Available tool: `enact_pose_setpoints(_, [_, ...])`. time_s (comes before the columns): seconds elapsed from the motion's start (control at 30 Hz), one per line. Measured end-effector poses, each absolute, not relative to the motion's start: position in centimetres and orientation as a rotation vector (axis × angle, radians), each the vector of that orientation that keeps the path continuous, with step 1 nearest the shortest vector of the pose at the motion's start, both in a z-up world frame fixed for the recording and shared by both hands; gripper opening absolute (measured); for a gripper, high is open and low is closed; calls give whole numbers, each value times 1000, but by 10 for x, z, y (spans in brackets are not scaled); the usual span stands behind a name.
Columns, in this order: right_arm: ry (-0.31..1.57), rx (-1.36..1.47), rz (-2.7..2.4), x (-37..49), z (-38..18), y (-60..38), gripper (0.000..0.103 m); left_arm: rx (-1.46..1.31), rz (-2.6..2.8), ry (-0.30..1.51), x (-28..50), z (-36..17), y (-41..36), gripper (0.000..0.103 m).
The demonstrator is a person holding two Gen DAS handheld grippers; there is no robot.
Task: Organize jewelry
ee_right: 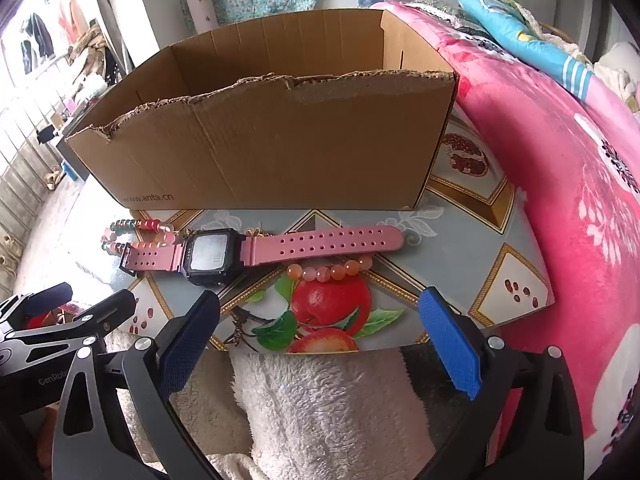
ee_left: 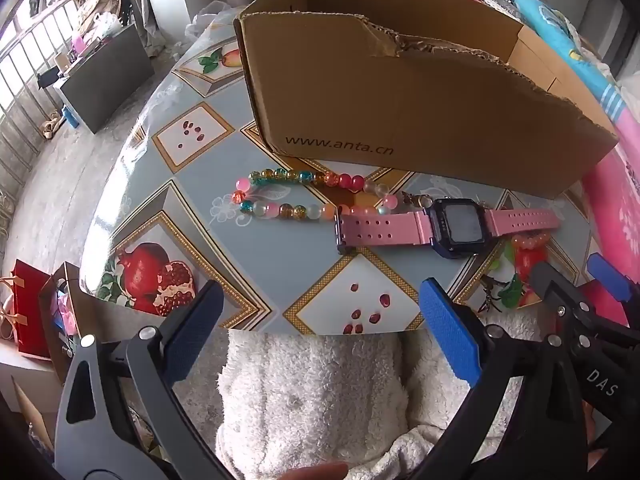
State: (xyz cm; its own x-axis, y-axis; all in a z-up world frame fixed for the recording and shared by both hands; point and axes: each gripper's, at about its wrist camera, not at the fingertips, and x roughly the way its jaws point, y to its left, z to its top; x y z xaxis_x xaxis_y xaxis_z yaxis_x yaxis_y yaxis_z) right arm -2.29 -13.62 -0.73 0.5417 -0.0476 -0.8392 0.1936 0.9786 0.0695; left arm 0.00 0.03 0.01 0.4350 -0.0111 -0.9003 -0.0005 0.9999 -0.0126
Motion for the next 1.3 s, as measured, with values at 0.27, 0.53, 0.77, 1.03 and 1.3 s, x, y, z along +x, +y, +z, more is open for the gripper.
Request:
enact_pose_setpoints(0.27, [983, 162, -145, -23, -10, -134, 97, -12, -7, 1123, 0, 0, 0, 94])
enact_pose_setpoints(0.53, [980, 169, -147, -25, -6, -137, 97, -12, -7, 1125, 0, 0, 1, 94])
enact_pose_setpoints(0.77, [984, 168, -149, -23, -5, -139, 97, -11, -7, 1126, 0, 0, 1, 94])
enact_pose_setpoints(1.03, [984, 162, -153, -22, -5, -137, 97, -13, -7, 1128, -2, -6, 0, 94])
enact_pose_setpoints(1.3, [987, 159, -156, -21, -6, -137, 97, -13, -6, 1129, -2, -6, -1, 94])
